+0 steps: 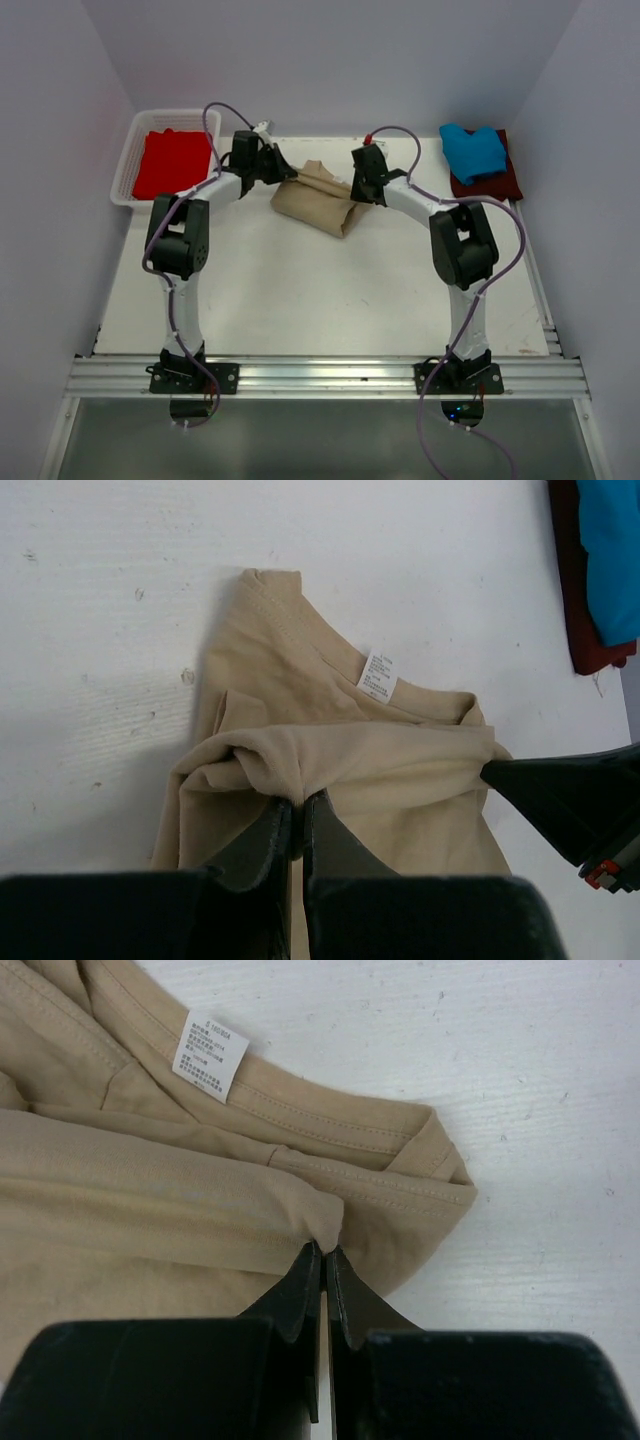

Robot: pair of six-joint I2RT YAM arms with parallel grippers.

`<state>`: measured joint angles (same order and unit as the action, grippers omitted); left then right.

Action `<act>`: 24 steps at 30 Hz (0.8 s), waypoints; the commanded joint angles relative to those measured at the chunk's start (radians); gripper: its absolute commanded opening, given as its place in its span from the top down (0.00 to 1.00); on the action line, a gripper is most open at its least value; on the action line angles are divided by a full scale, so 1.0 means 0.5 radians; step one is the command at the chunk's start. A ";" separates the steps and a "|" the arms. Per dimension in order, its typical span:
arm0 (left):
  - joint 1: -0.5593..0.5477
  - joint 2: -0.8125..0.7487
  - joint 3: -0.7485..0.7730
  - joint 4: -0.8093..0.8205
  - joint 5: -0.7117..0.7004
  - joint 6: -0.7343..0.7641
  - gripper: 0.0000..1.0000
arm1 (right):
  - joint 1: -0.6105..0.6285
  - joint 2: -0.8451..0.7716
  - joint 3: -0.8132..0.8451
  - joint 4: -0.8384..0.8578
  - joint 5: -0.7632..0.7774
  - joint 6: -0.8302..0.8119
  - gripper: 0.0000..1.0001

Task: Fold and stack the t-shirts
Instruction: Fold the long partially folded tshirt into a neat square

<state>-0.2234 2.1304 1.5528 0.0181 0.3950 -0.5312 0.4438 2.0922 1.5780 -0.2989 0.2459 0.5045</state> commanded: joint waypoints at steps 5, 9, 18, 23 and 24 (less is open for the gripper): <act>-0.010 0.068 -0.347 0.267 0.078 -0.024 1.00 | -0.016 0.049 -0.042 0.039 -0.016 0.019 1.00; -0.038 0.013 -0.626 0.310 -0.038 -0.057 1.00 | -0.016 0.010 -0.134 0.052 -0.090 0.016 1.00; -0.188 -0.231 -1.190 0.261 -0.146 -0.125 1.00 | 0.042 -0.251 -0.624 0.067 -0.286 -0.006 1.00; -0.437 -0.579 -1.580 0.114 -0.250 -0.284 1.00 | 0.164 -0.557 -1.035 0.061 -0.292 0.006 1.00; -0.461 -0.716 -1.708 0.105 -0.226 -0.303 1.00 | 0.183 -0.598 -1.082 0.034 -0.295 0.010 1.00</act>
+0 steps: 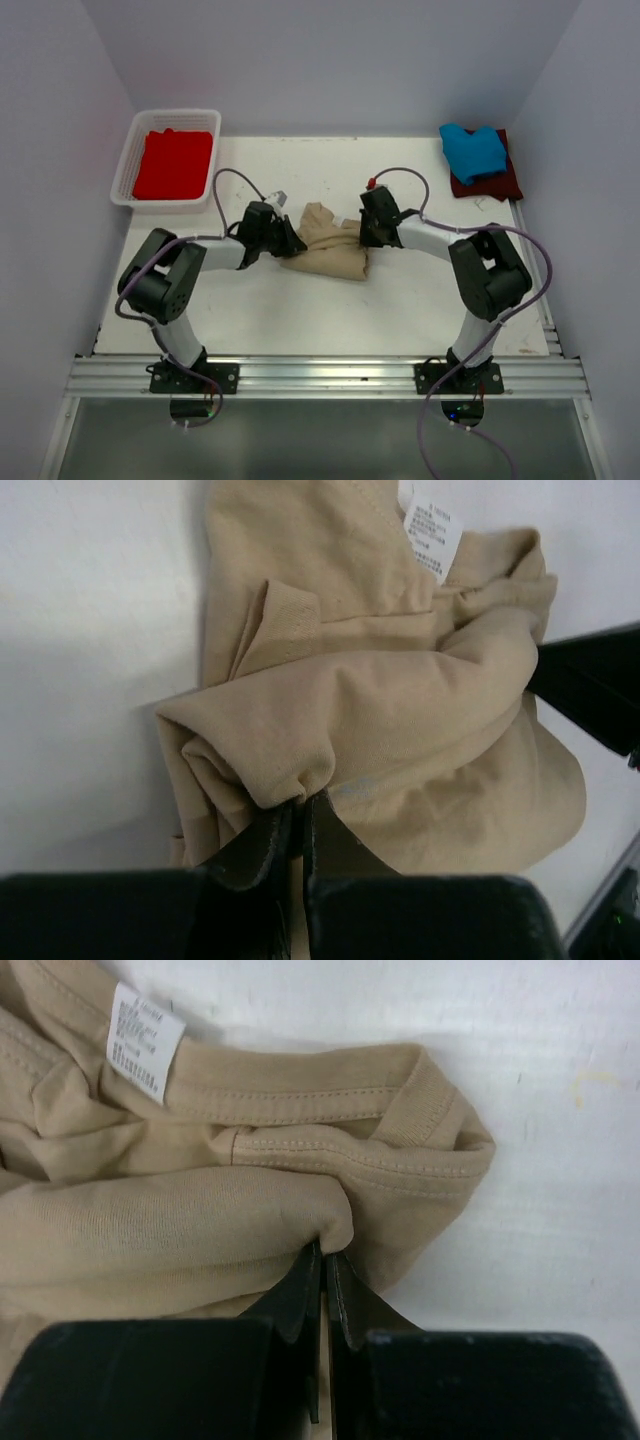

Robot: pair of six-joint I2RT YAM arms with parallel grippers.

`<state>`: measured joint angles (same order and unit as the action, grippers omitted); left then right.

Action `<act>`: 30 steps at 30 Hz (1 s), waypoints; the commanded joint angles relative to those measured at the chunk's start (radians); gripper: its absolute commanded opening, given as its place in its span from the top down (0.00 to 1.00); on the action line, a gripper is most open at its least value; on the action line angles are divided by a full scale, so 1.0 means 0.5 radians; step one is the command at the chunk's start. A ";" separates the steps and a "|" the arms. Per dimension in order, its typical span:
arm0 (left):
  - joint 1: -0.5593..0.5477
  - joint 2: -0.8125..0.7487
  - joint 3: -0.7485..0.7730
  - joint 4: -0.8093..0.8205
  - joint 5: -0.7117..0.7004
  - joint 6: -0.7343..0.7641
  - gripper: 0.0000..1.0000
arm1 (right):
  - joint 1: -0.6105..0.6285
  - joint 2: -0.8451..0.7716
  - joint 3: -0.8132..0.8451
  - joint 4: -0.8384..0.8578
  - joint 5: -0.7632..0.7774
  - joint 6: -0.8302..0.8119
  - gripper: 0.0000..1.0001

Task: Fold and stack the t-shirts
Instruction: Fold the long partially folded tshirt into a neat square

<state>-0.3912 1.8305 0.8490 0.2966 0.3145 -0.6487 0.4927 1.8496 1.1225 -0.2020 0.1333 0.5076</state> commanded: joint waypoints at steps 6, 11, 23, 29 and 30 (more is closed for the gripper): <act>-0.496 -0.831 -0.713 -0.844 -0.175 -0.319 1.00 | 0.312 -0.471 -0.468 -0.329 -0.107 0.077 1.00; -0.696 -1.362 -0.873 -1.099 -0.172 -0.614 1.00 | 0.413 -0.760 -0.597 -0.556 -0.150 0.160 1.00; -0.761 -1.860 -0.263 -1.609 -0.620 -0.507 1.00 | 0.423 -1.518 -0.337 -1.053 0.062 0.111 1.00; -0.761 -1.835 -0.161 -1.612 -0.681 -0.412 1.00 | 0.423 -1.640 -0.324 -1.115 0.098 0.123 1.00; -0.761 -1.839 -0.158 -1.609 -0.696 -0.405 1.00 | 0.423 -1.680 -0.327 -1.118 0.105 0.126 1.00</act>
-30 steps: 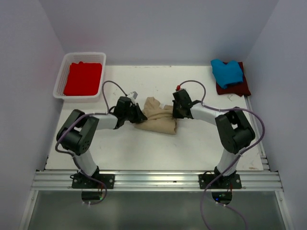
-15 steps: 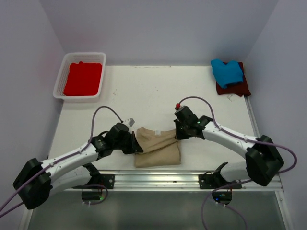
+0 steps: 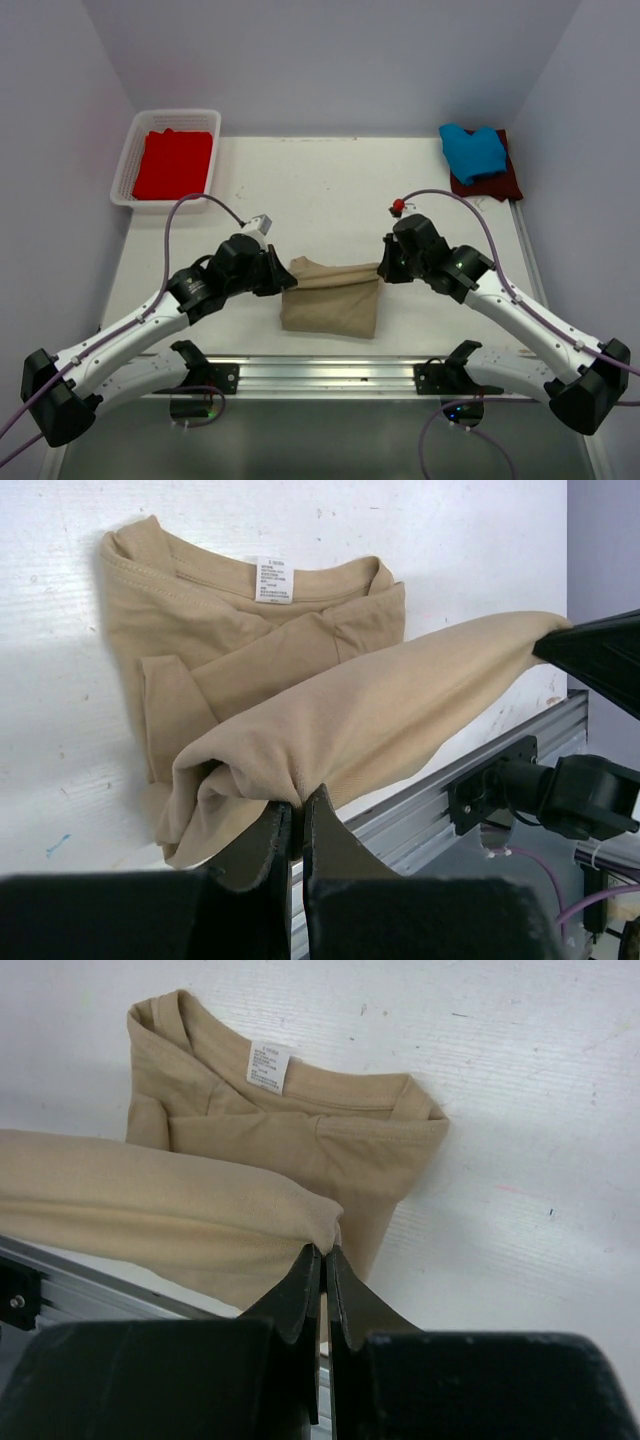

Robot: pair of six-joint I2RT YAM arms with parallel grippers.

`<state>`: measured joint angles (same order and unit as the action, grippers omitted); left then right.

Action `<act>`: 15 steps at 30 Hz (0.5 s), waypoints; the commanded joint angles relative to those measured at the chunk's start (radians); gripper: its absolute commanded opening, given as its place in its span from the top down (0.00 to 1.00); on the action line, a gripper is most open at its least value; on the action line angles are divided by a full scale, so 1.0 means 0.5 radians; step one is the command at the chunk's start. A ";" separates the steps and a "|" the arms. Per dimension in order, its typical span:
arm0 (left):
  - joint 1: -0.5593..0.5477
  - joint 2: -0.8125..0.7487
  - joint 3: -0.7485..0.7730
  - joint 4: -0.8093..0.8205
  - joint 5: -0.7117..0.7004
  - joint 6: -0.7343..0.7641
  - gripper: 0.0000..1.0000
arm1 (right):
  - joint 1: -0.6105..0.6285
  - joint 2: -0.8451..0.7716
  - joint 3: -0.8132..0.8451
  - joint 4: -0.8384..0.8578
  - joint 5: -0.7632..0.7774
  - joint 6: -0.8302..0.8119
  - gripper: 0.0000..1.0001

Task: Fold and stack the t-shirts
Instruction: Fold the long partially folded tshirt into a neat square

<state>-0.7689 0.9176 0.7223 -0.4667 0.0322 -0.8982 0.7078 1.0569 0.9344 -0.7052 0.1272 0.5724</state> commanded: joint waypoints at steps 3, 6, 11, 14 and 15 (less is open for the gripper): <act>-0.002 -0.019 0.099 -0.067 -0.221 0.140 1.00 | -0.007 -0.159 0.049 -0.130 0.175 0.000 1.00; -0.002 0.002 0.117 -0.018 -0.346 0.195 1.00 | -0.007 -0.175 0.064 -0.139 0.224 -0.007 1.00; 0.004 0.164 0.135 0.252 -0.540 0.339 1.00 | -0.007 -0.160 0.067 -0.112 0.344 -0.034 1.00; 0.098 0.397 0.172 0.519 -0.391 0.446 1.00 | -0.010 -0.083 0.049 -0.011 0.500 -0.053 1.00; 0.196 0.468 0.184 0.653 -0.302 0.477 1.00 | -0.014 -0.043 0.046 0.020 0.540 -0.062 1.00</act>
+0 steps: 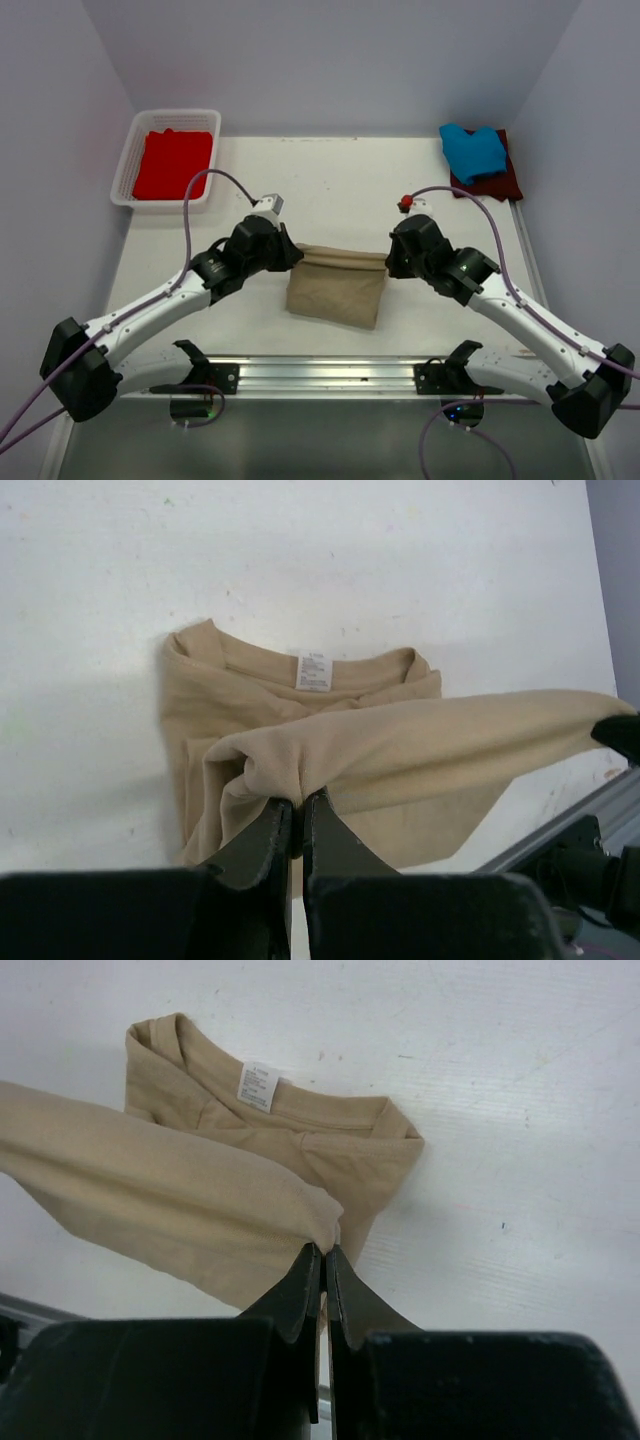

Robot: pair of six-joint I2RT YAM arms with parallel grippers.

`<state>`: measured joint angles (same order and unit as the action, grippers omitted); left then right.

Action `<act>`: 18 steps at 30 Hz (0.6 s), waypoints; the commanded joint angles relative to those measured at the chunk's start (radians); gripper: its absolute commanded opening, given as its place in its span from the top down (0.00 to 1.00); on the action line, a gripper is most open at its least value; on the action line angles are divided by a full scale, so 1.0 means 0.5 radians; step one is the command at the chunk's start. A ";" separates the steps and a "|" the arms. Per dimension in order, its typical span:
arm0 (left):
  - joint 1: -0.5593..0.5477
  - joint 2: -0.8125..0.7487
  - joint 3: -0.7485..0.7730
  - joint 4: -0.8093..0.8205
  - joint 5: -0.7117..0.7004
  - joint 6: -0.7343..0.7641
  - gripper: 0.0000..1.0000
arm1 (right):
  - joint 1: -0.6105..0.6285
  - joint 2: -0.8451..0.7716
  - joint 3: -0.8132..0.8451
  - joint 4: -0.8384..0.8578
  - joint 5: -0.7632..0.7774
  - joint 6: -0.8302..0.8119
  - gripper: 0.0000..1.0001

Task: Fold and stack the t-shirts
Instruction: Fold the long partially folded tshirt into a neat square

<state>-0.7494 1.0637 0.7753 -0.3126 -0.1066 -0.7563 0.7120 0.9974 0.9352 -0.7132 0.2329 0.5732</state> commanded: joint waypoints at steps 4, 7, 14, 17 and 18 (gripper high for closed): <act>0.388 0.559 0.179 0.689 0.308 0.276 1.00 | -0.062 0.275 0.038 0.205 0.516 -0.048 1.00; 0.474 0.887 0.369 0.836 0.421 0.362 1.00 | -0.160 0.490 0.056 0.331 0.653 -0.002 1.00; 0.630 1.667 1.037 1.055 0.989 0.344 0.41 | -0.221 1.162 0.366 0.160 1.053 0.372 0.30; 0.631 1.539 0.990 1.042 0.947 0.368 0.00 | -0.209 1.126 0.296 0.242 0.992 0.348 0.12; 0.634 1.475 0.944 1.085 0.919 0.389 0.00 | -0.209 1.083 0.256 0.327 0.979 0.339 0.11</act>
<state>-0.4343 1.9015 1.2411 0.1238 0.3141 -0.6041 0.6018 1.5986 1.0649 -0.5831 0.6445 0.7033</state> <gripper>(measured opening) 0.989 0.872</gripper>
